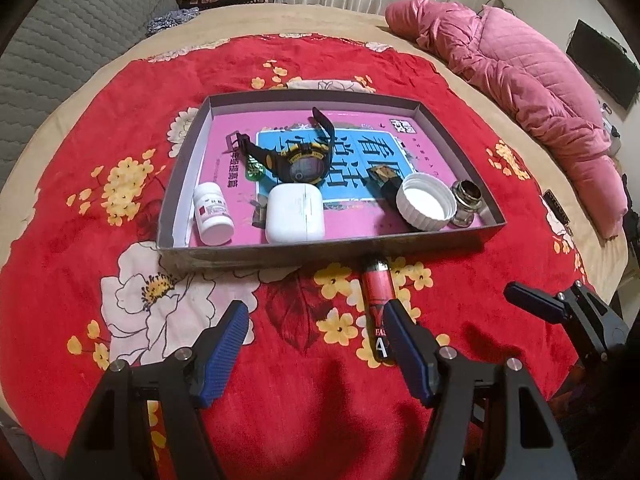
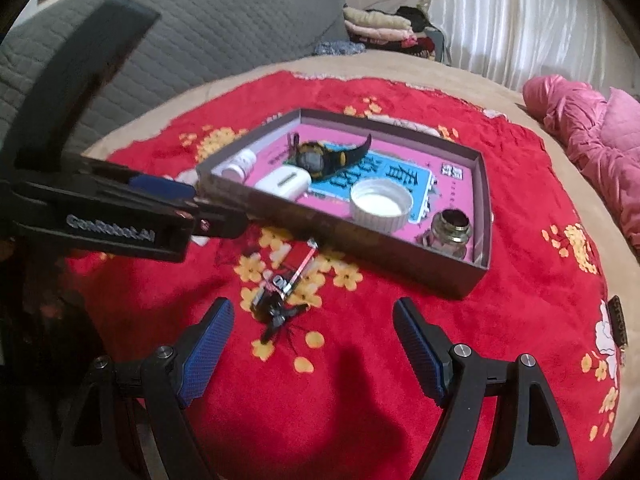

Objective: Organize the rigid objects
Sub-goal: 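Withdraw both open tools from the box toward the red spray can, then move the left tool to the red spray can while the right tool reaches the small black clip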

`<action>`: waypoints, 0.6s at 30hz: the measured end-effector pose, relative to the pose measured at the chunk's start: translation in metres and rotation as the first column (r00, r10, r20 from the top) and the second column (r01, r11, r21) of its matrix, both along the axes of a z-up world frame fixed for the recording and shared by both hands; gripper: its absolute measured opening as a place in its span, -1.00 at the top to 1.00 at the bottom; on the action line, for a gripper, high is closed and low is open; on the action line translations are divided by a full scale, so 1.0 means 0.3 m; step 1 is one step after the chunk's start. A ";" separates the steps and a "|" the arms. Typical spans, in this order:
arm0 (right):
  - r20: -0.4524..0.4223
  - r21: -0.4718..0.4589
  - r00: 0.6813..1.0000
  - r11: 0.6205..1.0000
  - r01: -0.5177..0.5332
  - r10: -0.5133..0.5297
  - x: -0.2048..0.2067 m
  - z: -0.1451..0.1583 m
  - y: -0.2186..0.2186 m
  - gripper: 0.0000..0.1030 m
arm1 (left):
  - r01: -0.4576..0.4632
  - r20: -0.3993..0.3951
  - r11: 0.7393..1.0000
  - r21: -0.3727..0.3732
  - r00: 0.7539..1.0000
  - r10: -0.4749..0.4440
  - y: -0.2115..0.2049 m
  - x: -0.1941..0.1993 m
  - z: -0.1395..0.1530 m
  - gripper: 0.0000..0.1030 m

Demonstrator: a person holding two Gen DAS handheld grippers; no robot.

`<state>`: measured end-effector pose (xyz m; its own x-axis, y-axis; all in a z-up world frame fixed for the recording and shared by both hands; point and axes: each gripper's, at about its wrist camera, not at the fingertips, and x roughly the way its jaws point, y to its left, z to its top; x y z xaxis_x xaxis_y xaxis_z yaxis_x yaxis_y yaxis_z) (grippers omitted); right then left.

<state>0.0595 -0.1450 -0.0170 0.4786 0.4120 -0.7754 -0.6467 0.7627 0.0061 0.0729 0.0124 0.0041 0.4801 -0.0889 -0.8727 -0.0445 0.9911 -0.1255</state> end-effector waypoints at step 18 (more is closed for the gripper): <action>-0.116 -0.047 0.991 0.997 0.061 -0.066 0.069 -0.132 0.031 -0.60 | 0.008 -0.044 1.000 0.002 0.999 -0.008 -0.008 0.004 -0.061 -0.34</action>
